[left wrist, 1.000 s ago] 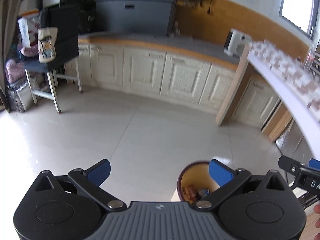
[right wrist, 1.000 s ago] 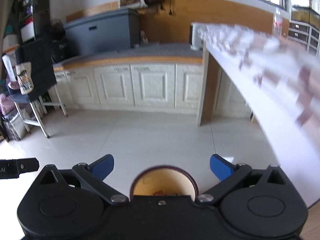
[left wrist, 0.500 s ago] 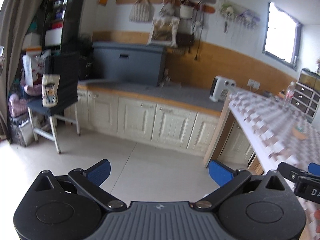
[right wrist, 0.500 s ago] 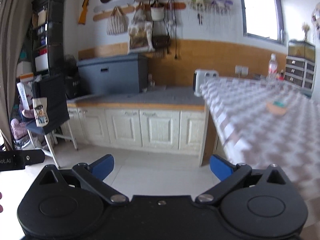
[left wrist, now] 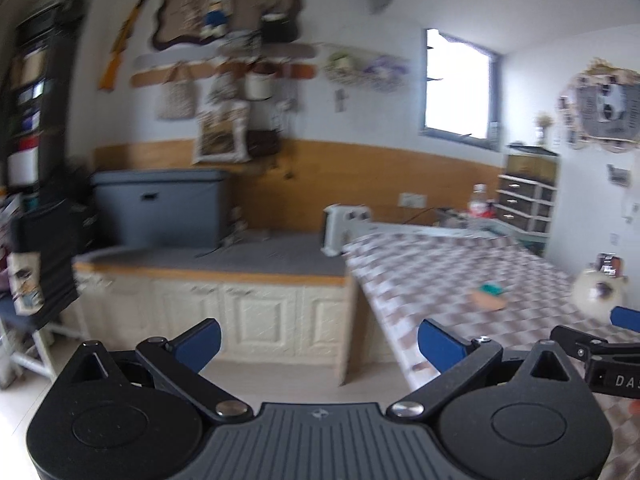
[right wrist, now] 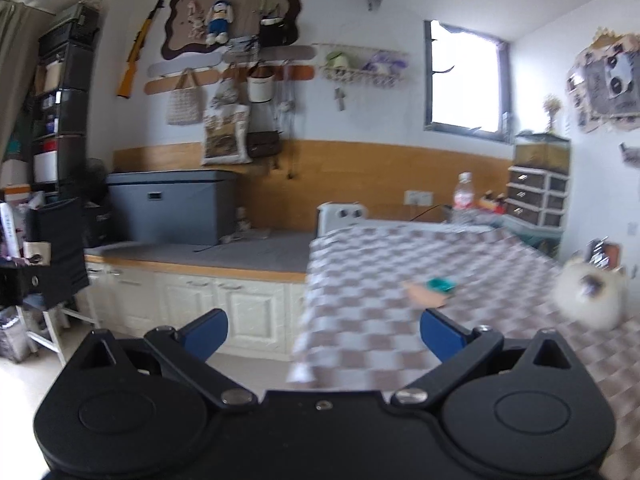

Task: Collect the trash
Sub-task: 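Move both open tools back toward the teal lid and wooden stick on the table, then grasp the teal lid with the right tool while the left tool grasps the wooden stick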

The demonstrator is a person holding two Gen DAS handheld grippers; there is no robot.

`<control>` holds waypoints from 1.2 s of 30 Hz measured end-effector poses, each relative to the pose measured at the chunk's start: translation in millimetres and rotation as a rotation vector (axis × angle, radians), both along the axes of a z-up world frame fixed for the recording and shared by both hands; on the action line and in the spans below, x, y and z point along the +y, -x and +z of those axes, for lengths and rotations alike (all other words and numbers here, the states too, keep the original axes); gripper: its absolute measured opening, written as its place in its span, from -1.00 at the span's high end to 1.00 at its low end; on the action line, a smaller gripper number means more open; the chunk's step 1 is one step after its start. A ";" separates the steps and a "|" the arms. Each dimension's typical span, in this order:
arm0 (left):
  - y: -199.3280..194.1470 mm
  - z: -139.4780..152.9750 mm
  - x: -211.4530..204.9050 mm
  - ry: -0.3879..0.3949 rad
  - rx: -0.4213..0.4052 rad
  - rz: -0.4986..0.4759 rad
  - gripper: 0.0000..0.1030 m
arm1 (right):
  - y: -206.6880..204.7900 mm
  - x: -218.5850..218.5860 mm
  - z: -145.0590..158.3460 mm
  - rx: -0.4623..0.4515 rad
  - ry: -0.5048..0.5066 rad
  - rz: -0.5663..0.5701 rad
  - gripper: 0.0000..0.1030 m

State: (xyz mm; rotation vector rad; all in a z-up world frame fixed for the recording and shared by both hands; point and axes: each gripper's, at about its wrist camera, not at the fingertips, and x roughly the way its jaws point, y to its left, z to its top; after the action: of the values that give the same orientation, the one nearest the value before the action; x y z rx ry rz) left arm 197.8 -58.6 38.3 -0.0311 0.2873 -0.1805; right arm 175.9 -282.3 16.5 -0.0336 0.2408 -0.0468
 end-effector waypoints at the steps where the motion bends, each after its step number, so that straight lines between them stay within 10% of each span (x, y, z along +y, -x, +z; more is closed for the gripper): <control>1: -1.2 3.4 -11.1 -0.005 -0.007 -0.017 -1.00 | 1.1 -12.6 4.1 -0.005 0.006 -0.007 -1.00; 14: -68.8 16.7 -165.5 -0.052 -0.010 -0.224 -1.00 | -35.4 -149.7 52.9 -0.028 0.066 -0.101 -1.00; 36: -246.3 -52.5 -278.3 -0.287 0.061 -0.641 -1.00 | -316.9 -263.2 -6.2 0.105 -0.214 -0.156 -0.98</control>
State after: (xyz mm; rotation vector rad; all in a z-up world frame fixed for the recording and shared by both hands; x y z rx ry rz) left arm 444.1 -336.9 -14.2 0.3449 0.3755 -0.7734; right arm 492.8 -545.5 10.3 0.1963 0.3515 -0.1742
